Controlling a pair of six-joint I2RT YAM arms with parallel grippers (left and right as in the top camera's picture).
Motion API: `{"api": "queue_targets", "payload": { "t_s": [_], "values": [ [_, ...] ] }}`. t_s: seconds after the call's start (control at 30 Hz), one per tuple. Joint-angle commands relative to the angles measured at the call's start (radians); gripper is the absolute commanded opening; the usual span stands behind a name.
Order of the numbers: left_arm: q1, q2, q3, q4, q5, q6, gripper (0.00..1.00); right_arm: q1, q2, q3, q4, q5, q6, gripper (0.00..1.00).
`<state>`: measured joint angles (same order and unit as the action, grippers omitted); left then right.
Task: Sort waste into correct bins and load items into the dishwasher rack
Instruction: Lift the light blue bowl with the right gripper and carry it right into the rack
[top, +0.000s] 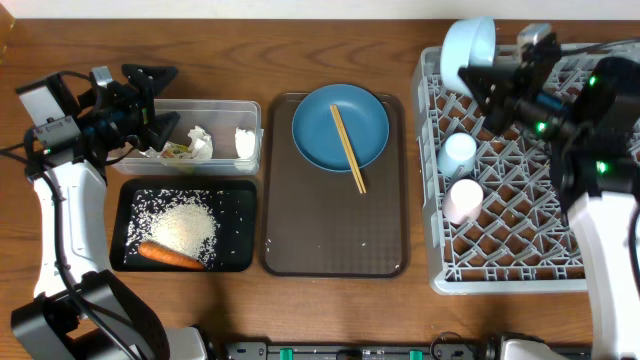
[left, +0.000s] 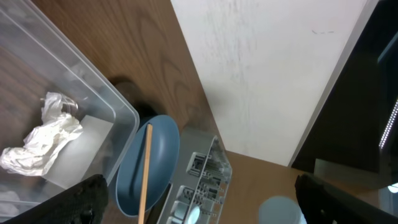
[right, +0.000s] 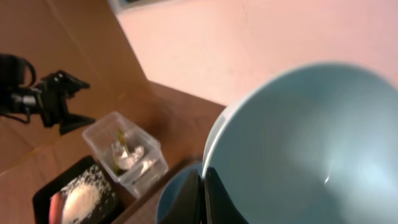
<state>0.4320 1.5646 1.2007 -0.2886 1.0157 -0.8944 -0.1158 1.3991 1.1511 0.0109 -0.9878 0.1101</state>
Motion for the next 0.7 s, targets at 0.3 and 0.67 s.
{"api": "queue_targets", "payload": {
  "t_s": [0.3, 0.67],
  "values": [
    [0.003, 0.001, -0.004, -0.002, 0.013, 0.002, 0.98, -0.037, 0.485, 0.01, 0.733, -0.284, 0.378, 0.01],
    [0.003, 0.001, -0.004, -0.002, 0.013, 0.002, 0.98, -0.041, 0.7, 0.01, 0.869, -0.33, 0.424, 0.01]
  ]
}}
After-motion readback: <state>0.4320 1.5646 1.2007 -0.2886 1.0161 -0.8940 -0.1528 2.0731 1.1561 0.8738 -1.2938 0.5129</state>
